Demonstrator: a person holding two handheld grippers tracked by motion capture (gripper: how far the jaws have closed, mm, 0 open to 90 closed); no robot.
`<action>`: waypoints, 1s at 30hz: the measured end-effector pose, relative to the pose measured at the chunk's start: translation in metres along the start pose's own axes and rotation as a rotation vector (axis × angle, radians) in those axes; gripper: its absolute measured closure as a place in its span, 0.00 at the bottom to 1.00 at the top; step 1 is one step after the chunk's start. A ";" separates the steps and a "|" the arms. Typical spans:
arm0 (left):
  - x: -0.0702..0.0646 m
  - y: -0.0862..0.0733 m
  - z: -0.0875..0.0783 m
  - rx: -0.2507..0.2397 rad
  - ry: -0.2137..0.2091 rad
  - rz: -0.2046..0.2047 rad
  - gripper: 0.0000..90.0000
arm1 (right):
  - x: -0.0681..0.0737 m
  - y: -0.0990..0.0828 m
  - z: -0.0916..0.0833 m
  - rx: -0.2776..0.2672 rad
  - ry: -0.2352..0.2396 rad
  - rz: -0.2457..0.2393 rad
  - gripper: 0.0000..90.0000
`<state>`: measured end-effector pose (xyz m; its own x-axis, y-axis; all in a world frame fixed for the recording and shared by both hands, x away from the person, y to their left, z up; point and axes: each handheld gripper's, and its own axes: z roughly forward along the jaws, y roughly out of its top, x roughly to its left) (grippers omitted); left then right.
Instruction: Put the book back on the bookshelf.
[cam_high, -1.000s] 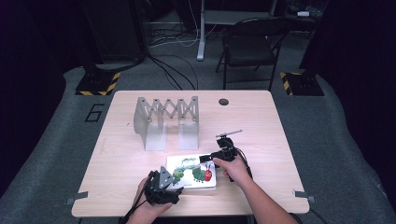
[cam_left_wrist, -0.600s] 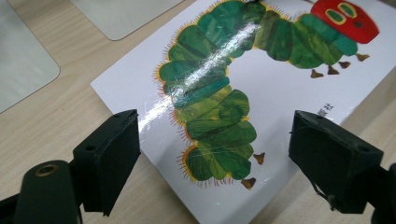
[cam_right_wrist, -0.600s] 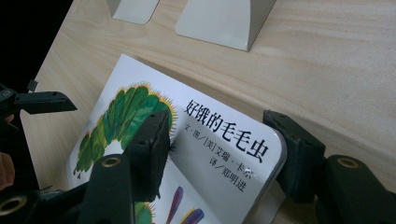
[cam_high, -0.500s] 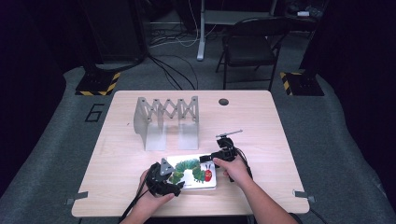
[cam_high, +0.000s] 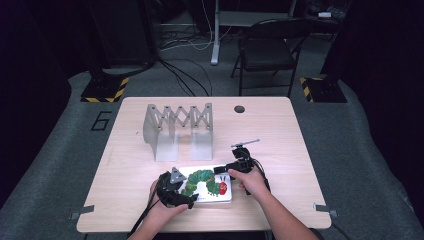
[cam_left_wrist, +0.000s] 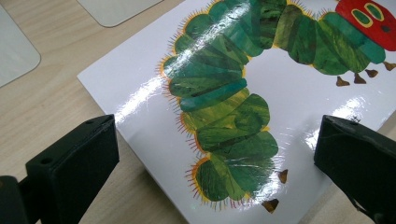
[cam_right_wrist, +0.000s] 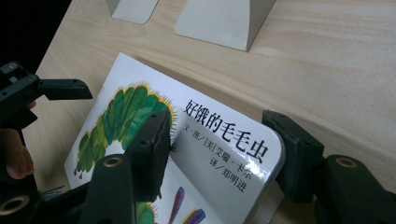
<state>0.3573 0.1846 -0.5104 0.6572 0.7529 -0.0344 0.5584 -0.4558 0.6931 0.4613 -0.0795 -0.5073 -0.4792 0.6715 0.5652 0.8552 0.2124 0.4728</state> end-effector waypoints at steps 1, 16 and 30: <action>0.001 -0.001 0.001 -0.011 -0.004 -0.010 0.00 | 0.000 0.000 0.000 -0.001 -0.004 -0.008 0.48; 0.001 -0.006 0.000 -0.030 -0.009 -0.027 0.00 | 0.003 0.000 -0.004 -0.006 -0.006 -0.032 0.49; 0.001 -0.008 -0.005 -0.046 -0.021 -0.042 0.00 | 0.020 -0.002 -0.021 -0.058 0.008 -0.089 0.50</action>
<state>0.3507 0.1912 -0.5117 0.6445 0.7606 -0.0789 0.5620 -0.4012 0.7233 0.4465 -0.0813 -0.4830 -0.5547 0.6457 0.5247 0.7964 0.2294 0.5596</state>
